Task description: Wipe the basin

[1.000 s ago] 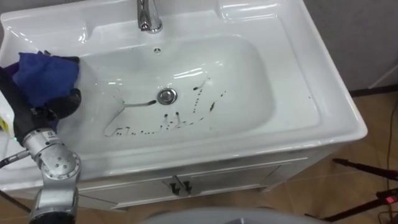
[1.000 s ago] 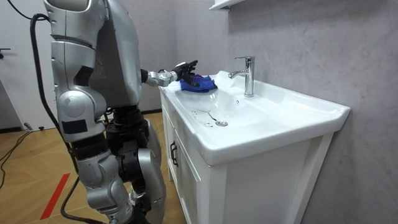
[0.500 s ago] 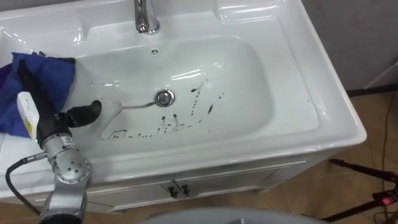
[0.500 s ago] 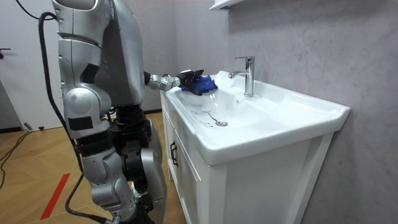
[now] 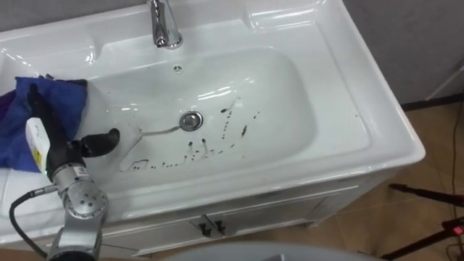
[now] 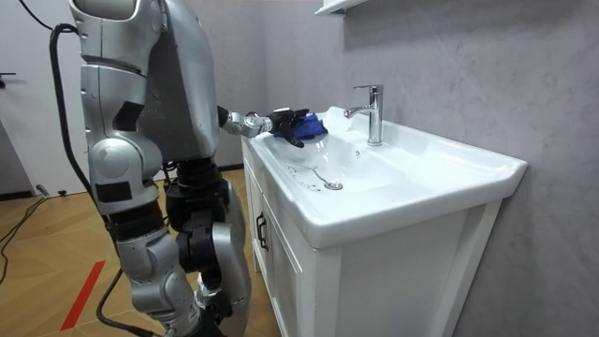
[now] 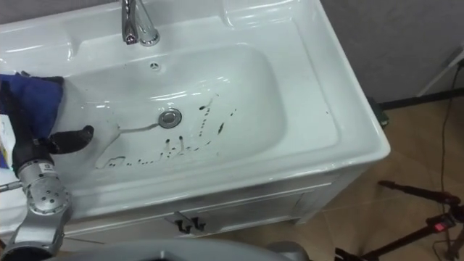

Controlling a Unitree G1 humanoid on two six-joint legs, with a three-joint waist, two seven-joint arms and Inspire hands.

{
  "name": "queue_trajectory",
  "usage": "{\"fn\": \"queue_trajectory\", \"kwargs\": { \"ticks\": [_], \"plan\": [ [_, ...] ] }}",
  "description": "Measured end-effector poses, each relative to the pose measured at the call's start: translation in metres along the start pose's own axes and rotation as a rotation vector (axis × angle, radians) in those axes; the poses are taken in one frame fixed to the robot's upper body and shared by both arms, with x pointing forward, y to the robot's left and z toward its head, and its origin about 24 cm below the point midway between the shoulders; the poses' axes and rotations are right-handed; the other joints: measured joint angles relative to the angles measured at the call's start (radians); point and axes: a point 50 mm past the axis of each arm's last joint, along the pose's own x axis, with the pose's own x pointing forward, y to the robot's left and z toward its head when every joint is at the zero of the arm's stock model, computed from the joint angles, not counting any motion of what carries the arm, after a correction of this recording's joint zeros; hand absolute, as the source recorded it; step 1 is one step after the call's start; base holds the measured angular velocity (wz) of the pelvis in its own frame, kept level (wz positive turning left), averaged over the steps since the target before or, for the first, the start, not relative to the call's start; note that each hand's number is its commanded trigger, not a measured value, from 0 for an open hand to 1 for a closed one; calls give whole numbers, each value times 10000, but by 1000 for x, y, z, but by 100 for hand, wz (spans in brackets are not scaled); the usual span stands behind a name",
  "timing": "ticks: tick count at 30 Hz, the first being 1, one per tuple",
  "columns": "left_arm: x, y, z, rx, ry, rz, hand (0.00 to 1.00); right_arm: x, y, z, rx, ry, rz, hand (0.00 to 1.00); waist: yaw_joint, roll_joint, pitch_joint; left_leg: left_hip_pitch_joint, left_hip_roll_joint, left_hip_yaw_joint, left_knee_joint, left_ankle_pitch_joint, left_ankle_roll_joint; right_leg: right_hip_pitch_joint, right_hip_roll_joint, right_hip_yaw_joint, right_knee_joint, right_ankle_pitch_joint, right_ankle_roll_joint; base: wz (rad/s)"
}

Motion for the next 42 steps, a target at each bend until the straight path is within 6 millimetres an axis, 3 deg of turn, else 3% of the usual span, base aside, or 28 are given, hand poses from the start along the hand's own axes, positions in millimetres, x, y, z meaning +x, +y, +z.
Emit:
{"fn": "queue_trajectory", "kwargs": {
  "ticks": [13,42],
  "plan": [
    [8,5,-3,639,-13,338,0,1,5,-1,187,-6,101,0,8,-220,-76,178,8,30,-74,7,-11,90,38,138,24,1,-1,-3],
    [8,4,-9,1372,166,330,0,1,5,0,270,-19,109,0,21,-236,-85,305,18,19,-150,9,-17,323,70,42,-169,1,-2,0]
  ]
}}
